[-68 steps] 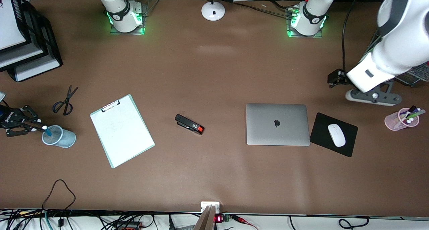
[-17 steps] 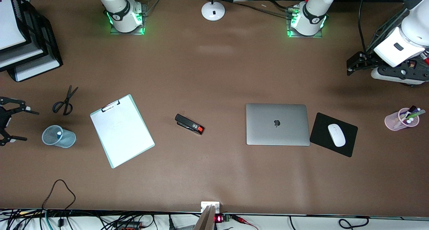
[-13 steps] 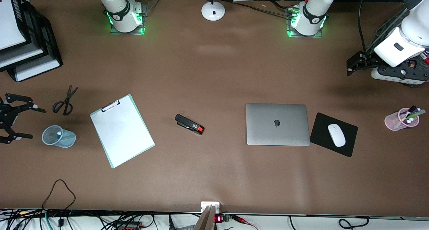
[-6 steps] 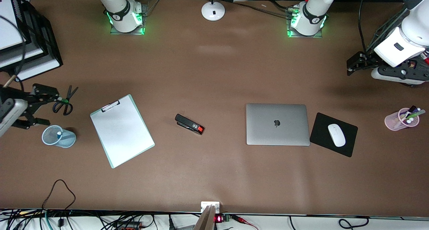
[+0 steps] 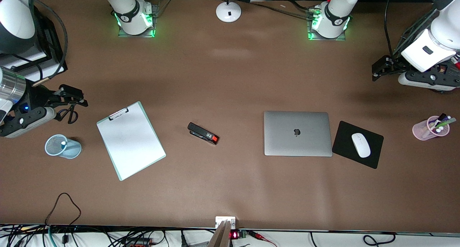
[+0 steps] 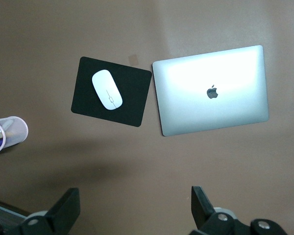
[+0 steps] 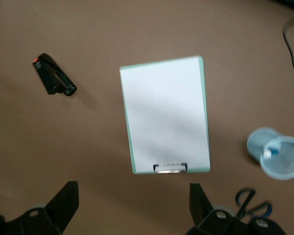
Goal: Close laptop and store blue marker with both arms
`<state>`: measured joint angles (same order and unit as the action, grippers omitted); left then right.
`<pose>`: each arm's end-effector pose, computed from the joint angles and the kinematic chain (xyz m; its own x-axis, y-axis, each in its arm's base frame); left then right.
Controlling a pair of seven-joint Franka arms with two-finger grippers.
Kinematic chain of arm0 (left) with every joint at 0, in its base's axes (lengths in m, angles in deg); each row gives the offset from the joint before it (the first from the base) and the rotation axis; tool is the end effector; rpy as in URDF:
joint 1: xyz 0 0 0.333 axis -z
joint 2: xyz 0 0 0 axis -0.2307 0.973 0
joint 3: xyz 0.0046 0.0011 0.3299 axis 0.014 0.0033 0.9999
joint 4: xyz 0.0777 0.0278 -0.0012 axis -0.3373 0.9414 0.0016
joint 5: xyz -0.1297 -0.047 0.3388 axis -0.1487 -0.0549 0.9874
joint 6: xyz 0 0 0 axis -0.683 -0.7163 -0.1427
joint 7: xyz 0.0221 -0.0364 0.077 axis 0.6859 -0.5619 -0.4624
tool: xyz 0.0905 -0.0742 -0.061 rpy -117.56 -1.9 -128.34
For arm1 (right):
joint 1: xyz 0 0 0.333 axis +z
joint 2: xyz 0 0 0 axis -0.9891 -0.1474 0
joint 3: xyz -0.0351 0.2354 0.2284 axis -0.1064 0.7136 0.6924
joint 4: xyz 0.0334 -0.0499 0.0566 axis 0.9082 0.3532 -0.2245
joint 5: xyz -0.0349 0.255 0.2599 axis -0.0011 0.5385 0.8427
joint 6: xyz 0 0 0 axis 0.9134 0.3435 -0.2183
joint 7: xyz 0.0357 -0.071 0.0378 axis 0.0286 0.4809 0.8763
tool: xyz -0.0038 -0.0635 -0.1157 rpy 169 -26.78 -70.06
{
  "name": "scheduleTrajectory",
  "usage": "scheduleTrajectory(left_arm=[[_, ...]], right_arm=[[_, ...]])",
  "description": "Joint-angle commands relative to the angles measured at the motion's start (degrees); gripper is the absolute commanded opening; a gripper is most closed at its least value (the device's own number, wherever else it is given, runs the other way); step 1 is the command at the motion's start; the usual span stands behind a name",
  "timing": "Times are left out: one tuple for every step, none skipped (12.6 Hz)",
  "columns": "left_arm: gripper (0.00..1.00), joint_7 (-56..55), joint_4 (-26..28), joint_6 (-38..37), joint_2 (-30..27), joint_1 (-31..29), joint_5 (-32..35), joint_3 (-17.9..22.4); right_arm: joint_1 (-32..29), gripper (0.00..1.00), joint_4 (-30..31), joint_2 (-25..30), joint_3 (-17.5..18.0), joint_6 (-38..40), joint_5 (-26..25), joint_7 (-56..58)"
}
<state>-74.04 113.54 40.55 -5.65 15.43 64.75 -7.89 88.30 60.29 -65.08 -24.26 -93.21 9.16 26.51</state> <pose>0.5063 -0.0300 0.5638 0.9895 -0.1448 -0.0030 -0.1448 -0.9892 -0.0214 0.6219 0.0373 0.5402 0.9322 0.3600 -0.0369 0.3525 -0.9263 -0.1332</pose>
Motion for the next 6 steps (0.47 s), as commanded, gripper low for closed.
scheduleTrajectory(left_arm=[[1.00, 1.2, -0.6, -1.0, -0.3, 0.2, 0.0, 0.4], [1.00, 1.2, -0.6, -1.0, -0.3, 0.2, 0.0, 0.4], [1.00, 1.2, -0.6, -1.0, -0.3, 0.2, 0.0, 0.4], [1.00, 1.2, -0.6, -1.0, -0.3, 0.2, 0.0, 0.4], [1.00, 1.2, -0.6, -1.0, -0.3, 0.2, 0.0, 0.4], [1.00, 1.2, -0.6, -1.0, -0.3, 0.2, 0.0, 0.4]], right_arm=[[-0.1, 1.00, 3.8, 3.1, -0.2, 3.2, -4.0, -7.6], [-0.4, 1.00, 3.8, 3.5, -0.2, 5.9, -4.2, -11.6], [-0.6, 1.00, 3.8, 4.1, -0.3, 8.3, -4.2, -15.6], [-1.2, 1.00, 3.8, 4.6, -0.3, 9.9, -4.2, -17.2], [-1.6, 1.00, 3.8, 5.0, -0.4, 11.3, -4.2, -17.5], [-1.9, 1.00, 3.7, 5.9, -0.5, 12.1, -4.4, -17.5]])
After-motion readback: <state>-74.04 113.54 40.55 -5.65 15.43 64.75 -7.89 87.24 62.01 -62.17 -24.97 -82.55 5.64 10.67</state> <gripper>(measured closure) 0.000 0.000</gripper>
